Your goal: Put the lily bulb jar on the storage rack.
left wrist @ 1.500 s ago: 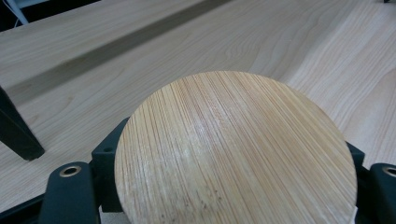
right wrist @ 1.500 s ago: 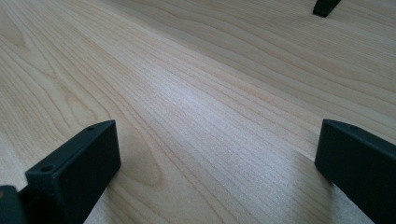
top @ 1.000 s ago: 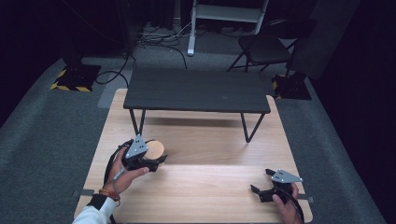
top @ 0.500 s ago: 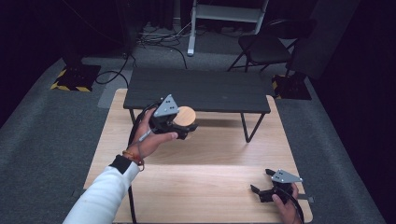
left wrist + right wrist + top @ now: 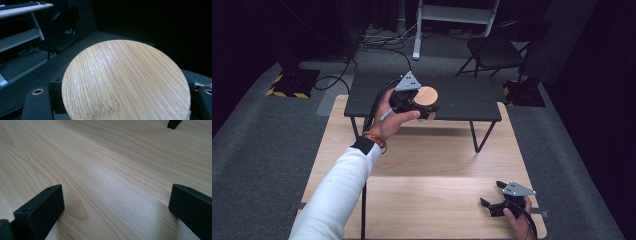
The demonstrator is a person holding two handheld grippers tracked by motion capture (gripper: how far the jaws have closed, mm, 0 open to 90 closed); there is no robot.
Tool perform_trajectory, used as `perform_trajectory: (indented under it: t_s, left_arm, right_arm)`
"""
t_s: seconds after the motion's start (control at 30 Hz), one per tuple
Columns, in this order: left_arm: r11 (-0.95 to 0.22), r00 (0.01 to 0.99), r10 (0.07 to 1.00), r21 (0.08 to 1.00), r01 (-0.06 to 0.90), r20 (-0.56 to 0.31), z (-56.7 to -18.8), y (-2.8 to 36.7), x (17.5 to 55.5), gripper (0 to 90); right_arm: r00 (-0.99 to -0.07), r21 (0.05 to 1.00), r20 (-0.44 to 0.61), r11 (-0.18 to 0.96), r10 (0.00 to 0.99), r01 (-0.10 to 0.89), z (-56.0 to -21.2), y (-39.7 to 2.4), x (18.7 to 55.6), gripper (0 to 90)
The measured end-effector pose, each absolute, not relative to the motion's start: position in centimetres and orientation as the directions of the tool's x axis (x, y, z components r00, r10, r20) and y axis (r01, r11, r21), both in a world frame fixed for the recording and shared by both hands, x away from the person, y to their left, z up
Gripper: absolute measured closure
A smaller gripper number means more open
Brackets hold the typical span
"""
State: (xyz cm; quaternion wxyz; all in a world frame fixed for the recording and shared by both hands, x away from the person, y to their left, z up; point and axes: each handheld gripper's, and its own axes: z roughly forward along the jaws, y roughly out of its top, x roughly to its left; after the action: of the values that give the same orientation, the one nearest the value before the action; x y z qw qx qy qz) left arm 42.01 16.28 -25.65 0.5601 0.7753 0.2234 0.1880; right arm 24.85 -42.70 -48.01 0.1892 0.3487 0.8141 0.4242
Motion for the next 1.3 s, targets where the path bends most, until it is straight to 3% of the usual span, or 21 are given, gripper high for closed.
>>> perform_trajectory:
  t_s: [0.4,0.87,0.97,1.13,1.3]
  left_arm:
    - [-0.3,0.845,0.532,0.945,0.129,0.053,-25.8,13.3,46.1,24.8]
    - [-0.306,0.852,0.522,0.941,0.146,0.037,-27.1,11.9,48.1,24.4]
    - [-0.302,0.854,0.518,0.945,0.127,0.051,-27.2,12.0,47.9,20.6]
    - [-0.281,0.837,0.546,0.948,0.152,0.027,-27.0,12.2,47.5,1.4]
    - [-0.291,0.811,0.584,0.94,0.18,0.026,-25.8,12.9,46.6,0.5]
  right_arm:
    - [-0.686,0.822,-0.013,0.398,0.728,0.407,-48.0,-42.7,24.9,0.0]
    - [-0.685,0.822,-0.012,0.397,0.728,0.408,-48.0,-42.7,24.9,0.0]
    - [-0.686,0.822,-0.012,0.398,0.728,0.407,-48.0,-42.7,24.9,0.0]
    - [-0.686,0.822,-0.012,0.398,0.728,0.407,-48.0,-42.7,24.9,0.0]
    - [-0.686,0.822,-0.013,0.398,0.728,0.407,-48.0,-42.7,24.9,0.0]
